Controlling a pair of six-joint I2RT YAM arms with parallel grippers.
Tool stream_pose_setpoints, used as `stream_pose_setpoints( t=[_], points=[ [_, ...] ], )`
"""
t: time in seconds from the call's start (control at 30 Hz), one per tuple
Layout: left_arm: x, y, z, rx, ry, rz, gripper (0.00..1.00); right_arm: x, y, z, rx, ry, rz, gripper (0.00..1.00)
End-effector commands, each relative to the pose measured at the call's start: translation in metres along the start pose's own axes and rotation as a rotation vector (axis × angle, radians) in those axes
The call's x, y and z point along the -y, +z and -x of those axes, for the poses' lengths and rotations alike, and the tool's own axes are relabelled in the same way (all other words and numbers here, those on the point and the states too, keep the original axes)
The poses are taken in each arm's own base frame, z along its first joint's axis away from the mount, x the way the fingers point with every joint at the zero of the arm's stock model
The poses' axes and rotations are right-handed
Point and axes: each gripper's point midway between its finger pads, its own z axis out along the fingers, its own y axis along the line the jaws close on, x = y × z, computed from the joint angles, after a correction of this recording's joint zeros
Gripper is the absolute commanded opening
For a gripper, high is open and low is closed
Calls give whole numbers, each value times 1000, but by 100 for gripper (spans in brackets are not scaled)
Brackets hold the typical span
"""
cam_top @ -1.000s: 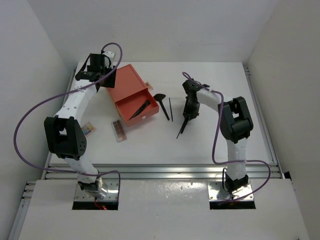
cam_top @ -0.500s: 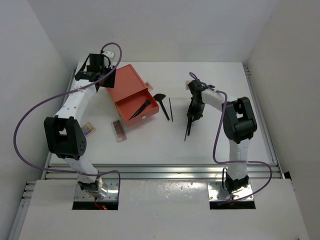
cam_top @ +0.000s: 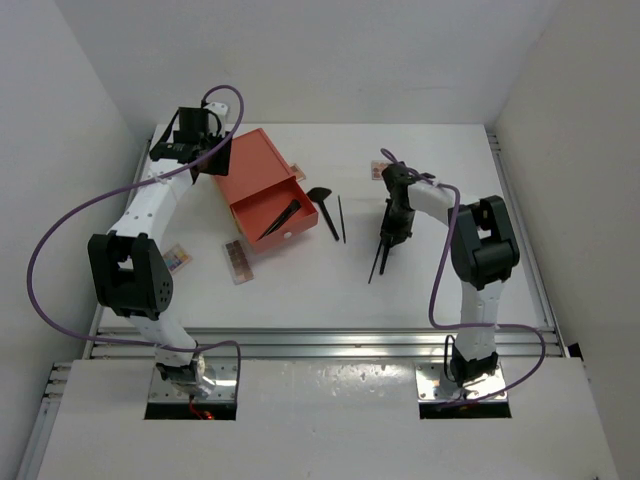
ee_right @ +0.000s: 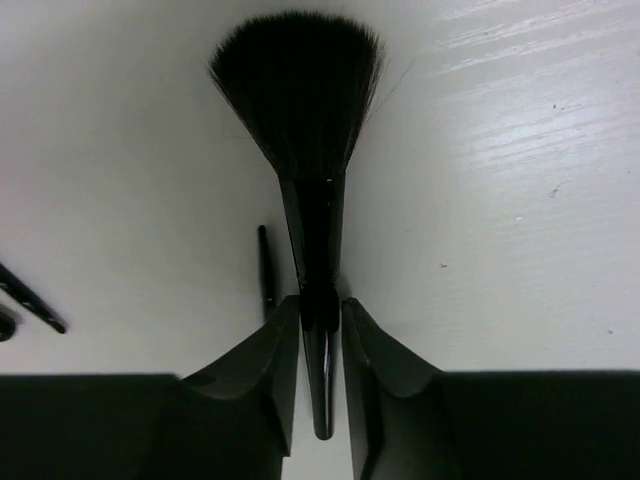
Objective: Organize the makeup
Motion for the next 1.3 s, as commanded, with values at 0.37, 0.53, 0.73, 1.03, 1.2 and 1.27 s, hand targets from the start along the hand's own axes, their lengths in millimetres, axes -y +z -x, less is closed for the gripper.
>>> stream_pose_setpoints(
  t=[0.37, 0.53, 0.73, 1.03, 1.2, 1.27],
  points=[
    [-4, -11, 14, 49, -18, -3, 54, 24, -6, -14, -46, -135, -26, 30],
    [-5, -12, 18, 58, -19, -2, 54, 28, 3, -11, -84, -111, -54, 7],
    [-6, -16, 21, 67, -10, -1, 54, 29, -35, 18, 62, 1, -29, 0],
    [-8, -14, 17, 58, -24, -4, 54, -92, -173, 82, 586, 214, 399, 0],
    [-8, -19, 15, 61, -24, -4, 54, -197, -205, 60, 641, 277, 678, 0],
    [-8, -22, 14, 62, -24, -4, 54, -233, -225, 56, 663, 299, 751, 0]
  ],
)
